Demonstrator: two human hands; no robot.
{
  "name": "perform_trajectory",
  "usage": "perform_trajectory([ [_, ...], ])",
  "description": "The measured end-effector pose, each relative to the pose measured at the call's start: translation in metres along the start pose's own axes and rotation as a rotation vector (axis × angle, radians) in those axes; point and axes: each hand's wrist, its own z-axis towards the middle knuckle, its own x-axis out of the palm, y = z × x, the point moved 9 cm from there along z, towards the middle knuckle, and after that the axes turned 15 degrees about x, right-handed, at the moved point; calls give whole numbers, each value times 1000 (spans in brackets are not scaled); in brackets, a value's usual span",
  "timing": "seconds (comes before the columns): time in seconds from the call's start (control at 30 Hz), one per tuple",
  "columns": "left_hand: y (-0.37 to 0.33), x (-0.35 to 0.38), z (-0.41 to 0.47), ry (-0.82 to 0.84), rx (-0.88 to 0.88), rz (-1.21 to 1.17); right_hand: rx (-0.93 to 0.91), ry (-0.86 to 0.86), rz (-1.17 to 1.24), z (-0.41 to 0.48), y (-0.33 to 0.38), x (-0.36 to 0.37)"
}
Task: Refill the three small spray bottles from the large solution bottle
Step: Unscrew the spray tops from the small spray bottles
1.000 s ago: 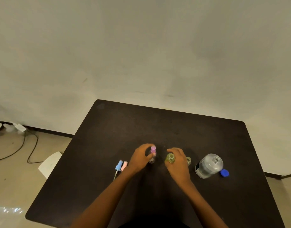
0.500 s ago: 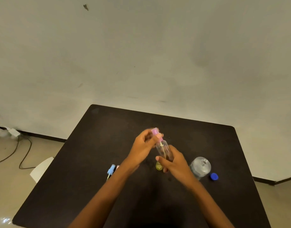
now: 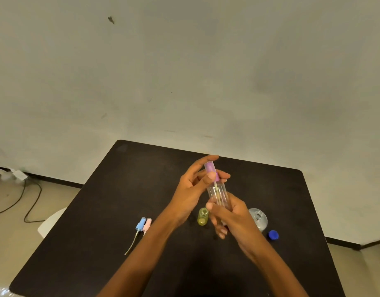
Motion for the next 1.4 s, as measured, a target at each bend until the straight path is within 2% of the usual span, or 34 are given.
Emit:
perform_trajectory([
  [0.17,-1,-2,-3,-109,34,121,-74,-336,-212,-2,-1,-12],
  [0.23,1,0,-2,-129,35,168,-67,-392,-235,-2,-3,-11],
  [0.37,10,0,2,-99,-58,78,-32,-286,-158,-1,0,-6],
  [0.5,3,-2,3,-38,-27,-127,-39,-124,-20,-3,6,-4],
  [0.6,-2,-5,3,-31,16,-38,-39,-48,48,-4,9,-2],
  [0.83,-6,-7,12,-112,32,176,-62,-221,-65,1,7,-4],
  [0.93,1,-4,12,-58,-22,213,-55,-245,-88,1,8,-7],
  [1.0,4,-2,11,-16,-48,126,-59,-229,-71,1,10,-9],
  [1.1,3,-3,10,-31,-65,-144,-49,-172,1,0,11,-11],
  [1.13,2,-3,10,-24,-49,-154,-41,-153,19,0,11,-11],
  [1.4,7,-9,8,-165,13,165,-9,-220,-61,2,-2,-9],
])
